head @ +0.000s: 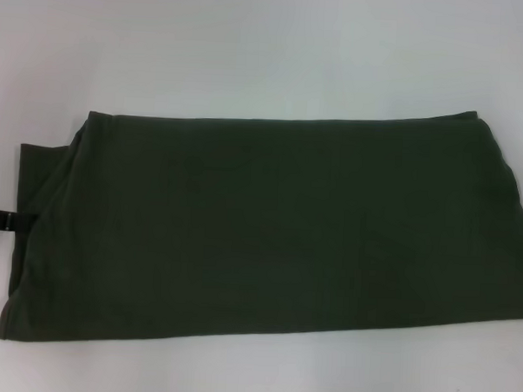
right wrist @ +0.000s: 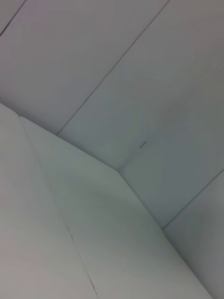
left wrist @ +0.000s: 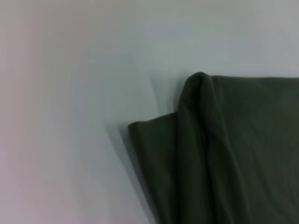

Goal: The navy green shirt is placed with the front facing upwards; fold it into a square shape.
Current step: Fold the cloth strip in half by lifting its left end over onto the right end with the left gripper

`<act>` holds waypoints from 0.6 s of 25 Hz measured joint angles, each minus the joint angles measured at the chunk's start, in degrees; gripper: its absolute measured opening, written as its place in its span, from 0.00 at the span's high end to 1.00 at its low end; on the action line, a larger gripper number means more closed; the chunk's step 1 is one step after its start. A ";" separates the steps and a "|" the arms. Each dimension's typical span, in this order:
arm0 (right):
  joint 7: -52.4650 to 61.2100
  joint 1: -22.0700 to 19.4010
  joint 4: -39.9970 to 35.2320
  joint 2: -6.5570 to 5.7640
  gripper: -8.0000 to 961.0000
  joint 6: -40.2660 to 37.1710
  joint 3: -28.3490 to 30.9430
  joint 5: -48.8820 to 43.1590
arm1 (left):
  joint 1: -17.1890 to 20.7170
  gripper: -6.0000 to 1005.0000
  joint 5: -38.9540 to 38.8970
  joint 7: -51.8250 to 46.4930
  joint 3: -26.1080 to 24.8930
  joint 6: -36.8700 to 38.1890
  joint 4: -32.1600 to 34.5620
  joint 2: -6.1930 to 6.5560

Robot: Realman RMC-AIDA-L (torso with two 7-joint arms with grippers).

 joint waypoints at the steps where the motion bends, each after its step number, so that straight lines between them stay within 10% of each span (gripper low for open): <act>1: 0.00 -0.05 0.00 0.01 0.03 -0.02 0.05 0.00 | -0.18 0.38 0.27 -0.03 0.00 0.15 0.00 0.00; 15: 0.00 -0.40 -0.18 -0.06 0.03 -0.80 0.45 0.31 | -1.36 0.39 1.60 -1.99 0.09 0.89 0.00 -0.18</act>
